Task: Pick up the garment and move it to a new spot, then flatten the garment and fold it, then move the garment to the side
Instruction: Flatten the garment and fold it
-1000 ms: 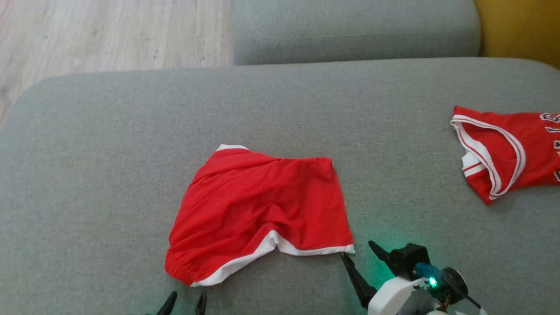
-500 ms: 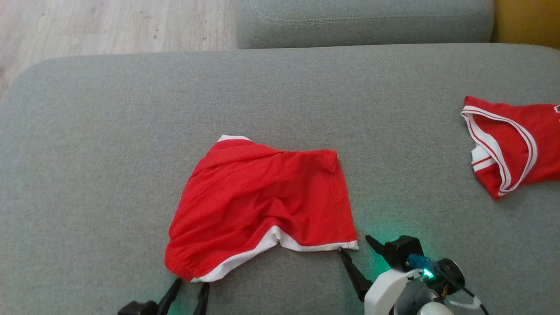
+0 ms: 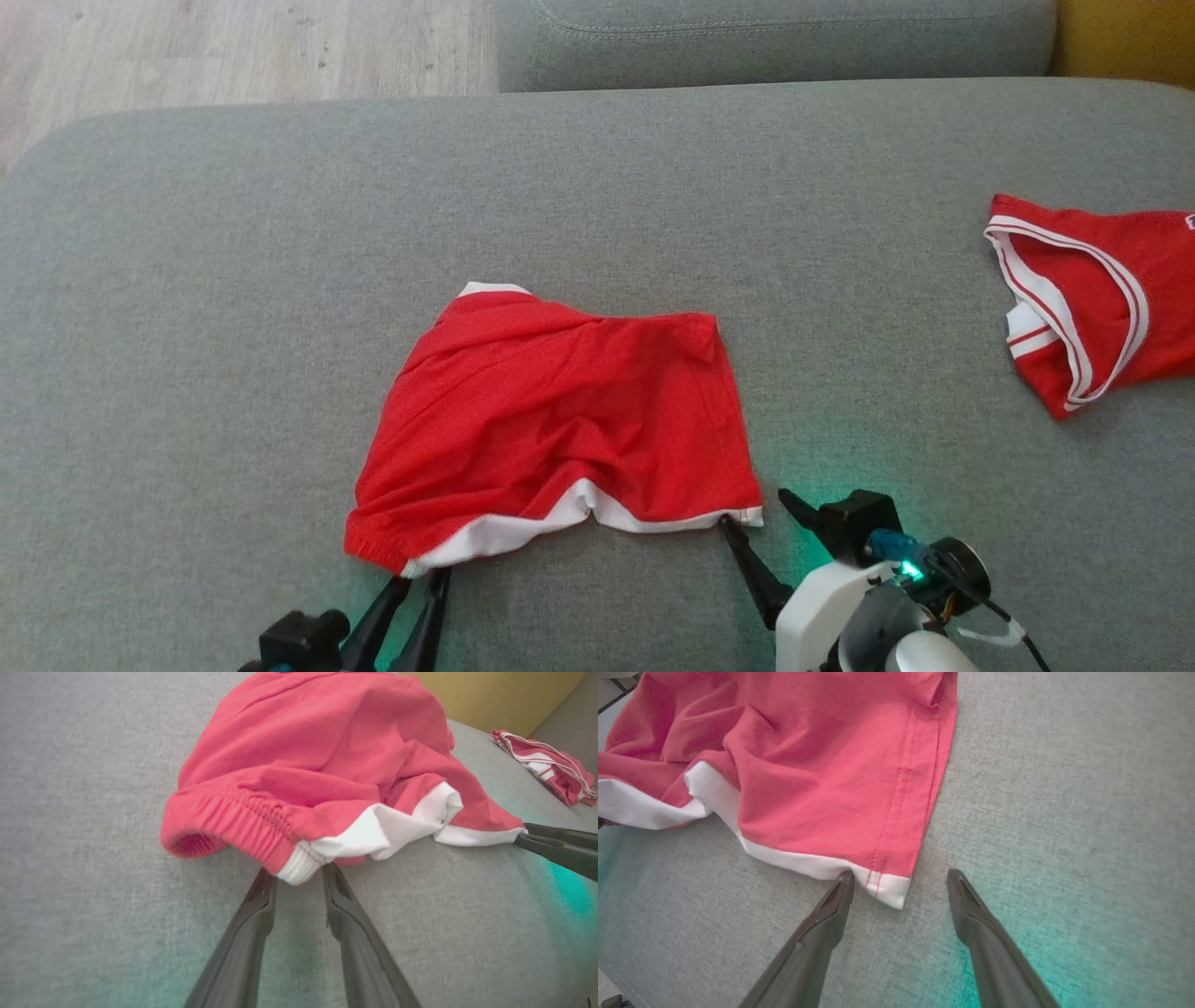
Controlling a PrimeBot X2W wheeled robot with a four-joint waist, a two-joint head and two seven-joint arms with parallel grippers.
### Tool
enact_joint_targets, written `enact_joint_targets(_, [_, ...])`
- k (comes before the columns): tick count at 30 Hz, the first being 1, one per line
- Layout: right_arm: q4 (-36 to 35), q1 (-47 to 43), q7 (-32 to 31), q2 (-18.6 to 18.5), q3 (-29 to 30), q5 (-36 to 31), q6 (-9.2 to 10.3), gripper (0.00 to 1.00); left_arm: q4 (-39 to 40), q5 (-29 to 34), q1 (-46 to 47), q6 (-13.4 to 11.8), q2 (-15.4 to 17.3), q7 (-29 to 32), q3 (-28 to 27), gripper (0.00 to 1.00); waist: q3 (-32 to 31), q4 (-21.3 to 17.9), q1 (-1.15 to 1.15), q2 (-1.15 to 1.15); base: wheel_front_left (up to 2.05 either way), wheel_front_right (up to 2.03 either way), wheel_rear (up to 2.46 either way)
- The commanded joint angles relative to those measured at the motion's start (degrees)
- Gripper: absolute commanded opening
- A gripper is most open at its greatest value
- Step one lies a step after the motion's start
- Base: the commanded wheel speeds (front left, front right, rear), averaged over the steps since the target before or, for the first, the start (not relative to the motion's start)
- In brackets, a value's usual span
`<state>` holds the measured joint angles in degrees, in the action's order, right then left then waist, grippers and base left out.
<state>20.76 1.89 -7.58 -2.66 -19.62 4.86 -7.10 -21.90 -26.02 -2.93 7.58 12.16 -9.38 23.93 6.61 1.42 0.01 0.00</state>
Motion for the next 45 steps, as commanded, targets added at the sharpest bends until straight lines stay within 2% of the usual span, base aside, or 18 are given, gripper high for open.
enact_joint_targets(1, [-1.4, 2.1, 0.2, -0.2, -1.4, -0.3, -0.39, 1.0, 1.5, -0.5, 2.3, -0.1, 0.7, -0.9, -1.6, 0.5, 0.0, 0.0, -0.01, 0.0, 0.0, 0.0, 0.0])
enact_joint_targets(8, [-0.9, 2.6, 0.6, -0.2, -1.3, -0.2, -0.39, 1.0, 2.9, -1.0, 3.3, -0.1, 1.6, -1.5, -0.6, 0.47, 0.3, 0.0, -0.01, 0.0, 0.0, 0.0, 0.0])
enact_joint_targets(10, [-0.8, 2.7, 0.7, -0.2, -1.3, -0.1, -0.39, 1.0, 3.2, -1.2, 3.6, -0.1, 1.7, -1.4, -0.3, 0.44, 0.4, 0.1, -0.01, 0.0, 0.0, 0.0, 0.0])
enact_joint_targets(13, [-0.5, 3.0, 0.8, -0.2, -1.6, 0.1, -0.39, 1.0, 3.5, -1.4, 4.2, -0.1, 1.9, -1.3, 0.4, 0.32, 0.8, 0.1, -0.01, 0.0, 0.0, 0.0, 0.0])
enact_joint_targets(14, [-0.4, 3.2, 0.8, -0.2, -1.6, 0.3, -0.39, 1.0, 3.7, -1.5, 4.5, -0.1, 2.0, -1.5, 0.6, 0.2, 0.9, 0.1, -0.01, 0.0, 0.0, 0.0, 0.0])
enact_joint_targets(15, [-0.2, 3.4, 0.9, -0.2, -1.7, 0.5, -0.39, 0.94, 3.7, -1.7, 4.7, -0.1, 2.0, -1.5, 0.6, 0.06, 1.0, 0.1, -0.01, 0.0, 0.0, 0.0, 0.0])
enact_joint_targets(16, [0.0, 3.6, 0.7, -0.2, -2.0, 1.1, -0.39, 0.37, 3.8, -1.9, 4.8, -0.1, 2.1, -1.4, 1.1, 0.0, 1.1, 0.1, -0.01, 0.0, 0.0, 0.0, 0.0])
enact_joint_targets(17, [0.3, 3.8, 0.6, -0.2, -2.4, 1.6, -0.39, 0.0, 3.9, -2.1, 5.0, -0.1, 2.3, -1.3, 1.5, 0.0, 1.1, 0.1, -0.01, 0.0, 0.0, 0.0, 0.0])
enact_joint_targets(22, [0.2, 4.3, 1.0, -0.2, -2.1, 7.7, -0.39, 0.0, 6.7, -4.5, 4.4, -0.1, 4.7, 1.0, 3.6, 0.0, 1.0, -0.1, -0.01, 0.0, 0.0, 0.0, 0.0])
enact_joint_targets(26, [-3.4, 4.1, 1.4, -0.2, 0.7, 13.8, -0.39, 0.0, 14.4, -8.5, 2.2, -0.1, 8.0, 5.7, 4.8, 0.0, 0.5, 0.0, -0.01, 0.0, 0.0, 0.0, 0.0])
enact_joint_targets(29, [-9.9, 3.3, 0.2, -0.2, 4.3, 20.7, -0.39, 0.0, 25.2, -15.2, -0.7, -0.1, 11.1, 11.7, 5.2, 0.0, -0.5, 0.0, -0.01, 0.0, 0.0, 0.0, 0.0])
enact_joint_targets(33, [-23.0, 2.4, -4.1, -0.5, 11.5, 29.9, -0.39, 0.0, 43.9, -25.8, -4.4, -0.3, 16.9, 20.7, 3.9, 0.0, -1.7, -0.4, -0.01, 0.0, 0.0, 0.0, 0.0])
enact_joint_targets(35, [-30.7, 2.4, -7.2, -0.5, 15.6, 34.4, -0.39, 0.0, 53.5, -30.5, -5.1, -1.0, 19.7, 24.4, 2.1, 0.0, -2.0, -0.8, -0.01, 0.0, 0.0, 0.0, 0.0])
enact_joint_targets(39, [-44.4, 4.9, -14.0, -0.5, 23.3, 40.9, -0.39, 0.0, 69.2, -40.5, -3.6, -3.2, 23.2, 29.5, -2.4, 0.0, -1.2, -2.1, -0.01, 0.0, 0.0, 0.0, 0.0])
enact_joint_targets(42, [-49.6, 9.5, -19.1, -0.4, 27.1, 44.3, -0.39, 0.0, 74.2, -47.8, 0.4, -5.6, 25.1, 32.5, -6.9, 0.0, 0.5, -3.5, -0.01, 0.0, 0.0, 0.0, 0.0])
enact_joint_targets(45, [-49.0, 16.3, -23.4, -0.3, 28.7, 44.4, -0.39, 0.0, 74.8, -55.7, 7.0, -7.3, 26.2, 35.9, -10.1, 0.0, 3.0, -4.8, -0.01, 0.0, 0.0, 0.0, 0.0])
